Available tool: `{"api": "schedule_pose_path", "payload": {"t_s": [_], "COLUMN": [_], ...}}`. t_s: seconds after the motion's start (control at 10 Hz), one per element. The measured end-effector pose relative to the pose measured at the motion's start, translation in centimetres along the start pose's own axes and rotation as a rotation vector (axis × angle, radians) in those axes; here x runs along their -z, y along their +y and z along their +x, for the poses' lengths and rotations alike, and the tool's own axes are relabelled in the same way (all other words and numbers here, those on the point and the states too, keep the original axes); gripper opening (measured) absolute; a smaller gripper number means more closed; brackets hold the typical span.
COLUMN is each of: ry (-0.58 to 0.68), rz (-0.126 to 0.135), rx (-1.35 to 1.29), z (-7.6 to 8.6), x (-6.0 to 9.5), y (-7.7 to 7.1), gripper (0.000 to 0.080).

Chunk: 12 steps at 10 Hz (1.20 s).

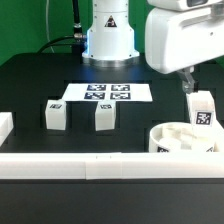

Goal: Assemble stool

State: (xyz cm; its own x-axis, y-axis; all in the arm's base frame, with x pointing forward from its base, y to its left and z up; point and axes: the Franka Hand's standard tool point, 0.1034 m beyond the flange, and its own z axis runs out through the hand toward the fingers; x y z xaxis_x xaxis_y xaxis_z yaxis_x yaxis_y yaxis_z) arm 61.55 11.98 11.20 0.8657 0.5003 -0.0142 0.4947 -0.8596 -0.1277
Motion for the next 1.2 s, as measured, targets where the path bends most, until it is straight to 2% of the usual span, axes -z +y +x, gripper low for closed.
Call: {"api": "schedule_pose_path", "payload": {"t_s": [0.3,0.6,1.0,1.2], "ry": [-0.002,-0.032,-0.042,-0.055], "rz": [-0.005,-0.051,-0.046,-0.036], "rx": [0.236,0.598,0.841,0.984], "z": [-0.1,0.9,0.7,0.6], "x": [-0.1,-0.5,-0.8,-1.7], "y": [0.2,0.4,0.8,0.9], "gripper": [0.0649,0.0649,0.0649,0.0649]}}
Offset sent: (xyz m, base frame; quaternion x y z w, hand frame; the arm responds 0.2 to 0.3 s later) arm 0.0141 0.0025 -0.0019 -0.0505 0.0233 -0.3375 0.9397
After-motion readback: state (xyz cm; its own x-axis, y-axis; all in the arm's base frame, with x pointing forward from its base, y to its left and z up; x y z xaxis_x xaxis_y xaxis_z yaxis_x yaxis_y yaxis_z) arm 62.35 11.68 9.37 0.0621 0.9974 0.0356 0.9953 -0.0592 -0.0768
